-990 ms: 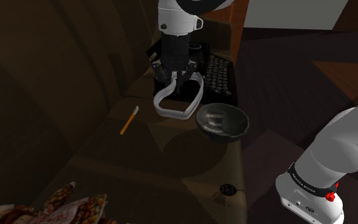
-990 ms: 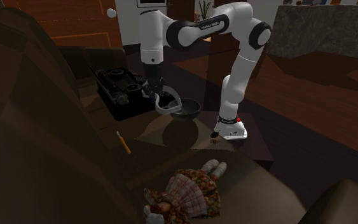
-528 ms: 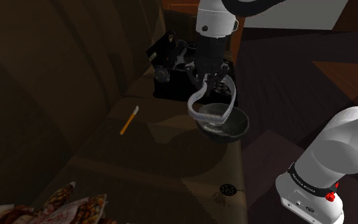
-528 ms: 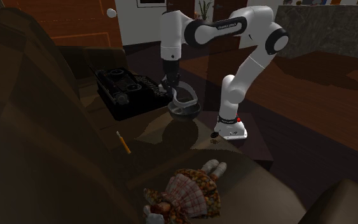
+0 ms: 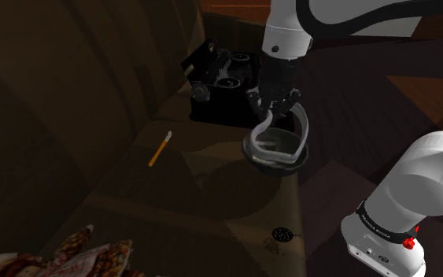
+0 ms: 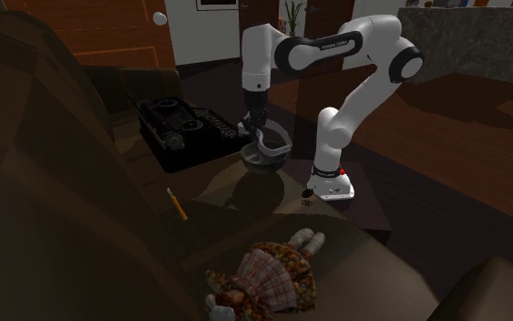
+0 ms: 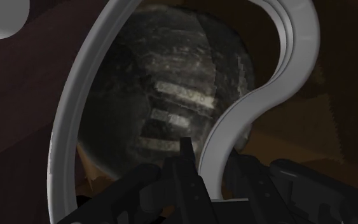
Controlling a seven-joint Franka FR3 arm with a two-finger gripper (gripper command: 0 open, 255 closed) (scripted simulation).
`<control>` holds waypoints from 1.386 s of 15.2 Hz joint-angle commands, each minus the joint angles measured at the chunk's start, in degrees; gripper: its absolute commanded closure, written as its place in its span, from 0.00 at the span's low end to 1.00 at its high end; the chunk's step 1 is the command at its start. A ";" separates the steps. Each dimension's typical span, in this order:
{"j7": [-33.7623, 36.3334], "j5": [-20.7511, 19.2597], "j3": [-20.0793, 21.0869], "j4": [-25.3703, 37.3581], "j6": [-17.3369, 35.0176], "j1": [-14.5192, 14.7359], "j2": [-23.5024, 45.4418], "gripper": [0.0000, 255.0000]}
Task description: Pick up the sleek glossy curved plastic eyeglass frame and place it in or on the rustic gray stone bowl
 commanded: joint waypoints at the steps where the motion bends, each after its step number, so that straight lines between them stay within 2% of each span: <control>1: -0.08 0.36 0.42 -1.55 1.58 0.15 -0.03 1.00; 7: -0.59 1.32 1.48 -5.89 6.13 0.50 0.18 1.00; 14: -0.59 1.32 1.48 -5.89 6.13 0.49 0.18 1.00; 15: -0.59 1.32 1.48 -5.89 6.12 0.49 0.18 0.00; 20: -0.59 1.32 1.48 -5.88 6.12 0.49 0.18 0.00; 21: -0.50 0.87 0.91 -4.20 4.16 0.33 -0.07 0.00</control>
